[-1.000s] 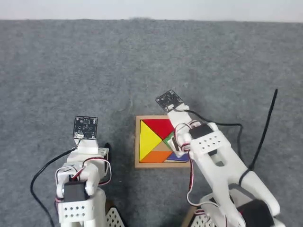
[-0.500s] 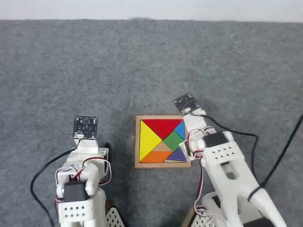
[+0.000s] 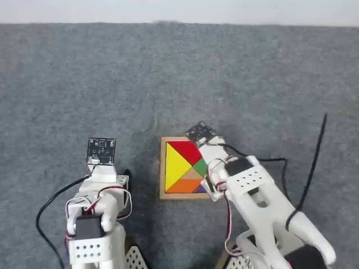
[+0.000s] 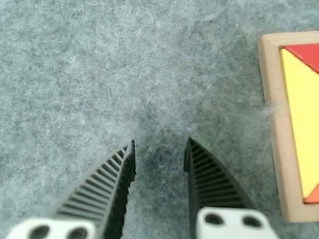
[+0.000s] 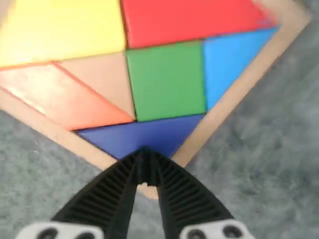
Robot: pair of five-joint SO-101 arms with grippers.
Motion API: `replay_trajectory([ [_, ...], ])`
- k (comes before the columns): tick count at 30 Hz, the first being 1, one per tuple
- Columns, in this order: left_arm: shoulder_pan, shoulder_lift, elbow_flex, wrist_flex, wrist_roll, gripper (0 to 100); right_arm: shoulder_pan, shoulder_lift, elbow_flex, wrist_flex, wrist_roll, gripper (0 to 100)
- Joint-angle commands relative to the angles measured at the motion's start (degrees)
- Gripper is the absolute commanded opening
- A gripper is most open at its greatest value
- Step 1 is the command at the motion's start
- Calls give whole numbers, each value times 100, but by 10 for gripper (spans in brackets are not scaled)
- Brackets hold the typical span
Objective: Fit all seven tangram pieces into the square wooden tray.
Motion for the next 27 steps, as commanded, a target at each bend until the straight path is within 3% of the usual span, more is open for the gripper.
replay_trajectory([
  [1,35,-62,-66,35,-53,150,-365,-4,-220,-75,0,6],
  [6,35,-62,-66,35,-53,150,-356,-84,-316,-48,-9,6],
  [15,35,-62,-66,35,-53,150,1244,-2695,-475,1218,185,6],
  [19,35,-62,-66,35,-53,150,1903,-3969,176,1525,800,6],
  [27,35,-62,-66,35,-53,150,3231,-5877,2286,980,879,6],
])
